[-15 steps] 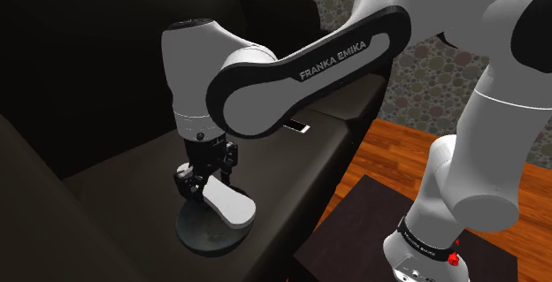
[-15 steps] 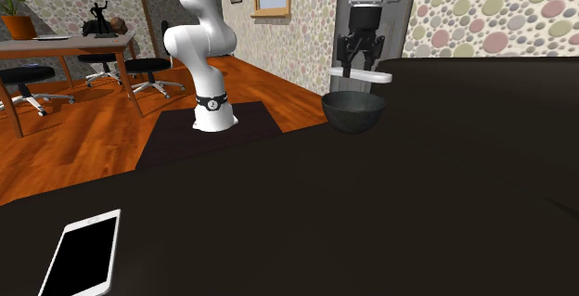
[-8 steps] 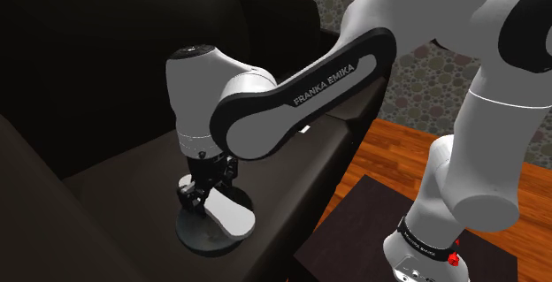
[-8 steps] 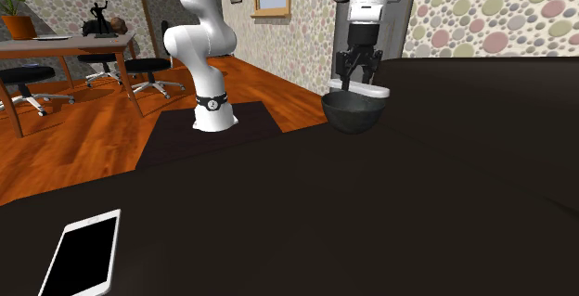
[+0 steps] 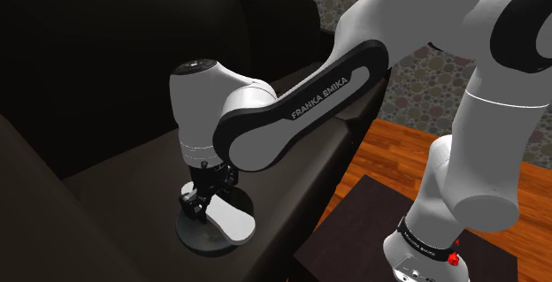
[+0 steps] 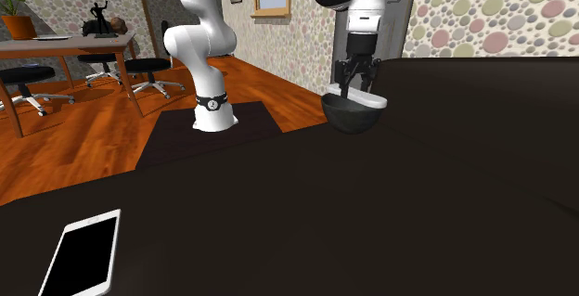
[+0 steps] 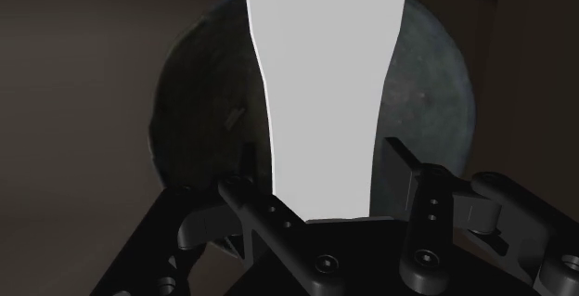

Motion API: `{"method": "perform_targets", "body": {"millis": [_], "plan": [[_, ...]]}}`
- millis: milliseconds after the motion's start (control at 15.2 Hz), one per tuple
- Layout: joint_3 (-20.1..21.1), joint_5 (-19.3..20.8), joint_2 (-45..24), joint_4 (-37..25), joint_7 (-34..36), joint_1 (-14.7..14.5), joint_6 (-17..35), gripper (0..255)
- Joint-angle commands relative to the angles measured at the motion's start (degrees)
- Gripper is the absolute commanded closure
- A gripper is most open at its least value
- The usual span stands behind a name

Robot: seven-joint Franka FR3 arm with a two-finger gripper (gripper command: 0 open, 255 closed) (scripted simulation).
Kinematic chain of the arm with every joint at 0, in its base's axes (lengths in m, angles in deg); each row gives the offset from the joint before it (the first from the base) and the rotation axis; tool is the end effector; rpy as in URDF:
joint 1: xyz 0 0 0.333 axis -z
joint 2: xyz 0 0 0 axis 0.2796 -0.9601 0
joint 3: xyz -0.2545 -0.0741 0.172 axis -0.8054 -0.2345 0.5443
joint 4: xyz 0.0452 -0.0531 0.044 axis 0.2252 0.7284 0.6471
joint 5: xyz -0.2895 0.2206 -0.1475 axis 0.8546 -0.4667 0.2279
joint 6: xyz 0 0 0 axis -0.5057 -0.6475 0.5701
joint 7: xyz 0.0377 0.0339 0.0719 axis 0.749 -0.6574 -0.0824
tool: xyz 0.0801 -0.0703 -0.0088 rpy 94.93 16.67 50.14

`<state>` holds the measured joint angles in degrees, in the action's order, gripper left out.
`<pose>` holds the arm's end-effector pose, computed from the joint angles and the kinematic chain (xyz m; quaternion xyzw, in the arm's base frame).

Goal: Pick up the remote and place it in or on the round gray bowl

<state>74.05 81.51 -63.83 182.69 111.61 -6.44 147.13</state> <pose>0.3929 0.4021 0.3711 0.9971 0.0757 -0.0010 0.0074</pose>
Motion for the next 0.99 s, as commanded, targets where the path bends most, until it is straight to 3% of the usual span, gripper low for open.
{"method": "perform_targets", "body": {"millis": [0, 132, 198, 528, 792, 924], "plan": [[0.00, 0.01, -0.02, 0.01, 0.01, -0.01, 0.04, 255], [0.00, 0.01, -0.02, 0.01, 0.01, -0.01, 0.04, 255], [0.00, 0.00, -0.02, 0.02, 0.01, -0.01, 0.04, 0], [0.00, 0.01, -0.03, 0.00, 0.02, -0.01, 0.04, 0], [0.19, -1.74, 3.21, -3.90, -1.21, 0.25, -6.80, 0], [0.19, -1.74, 3.22, -3.90, -1.21, 0.24, -6.80, 0]]}}
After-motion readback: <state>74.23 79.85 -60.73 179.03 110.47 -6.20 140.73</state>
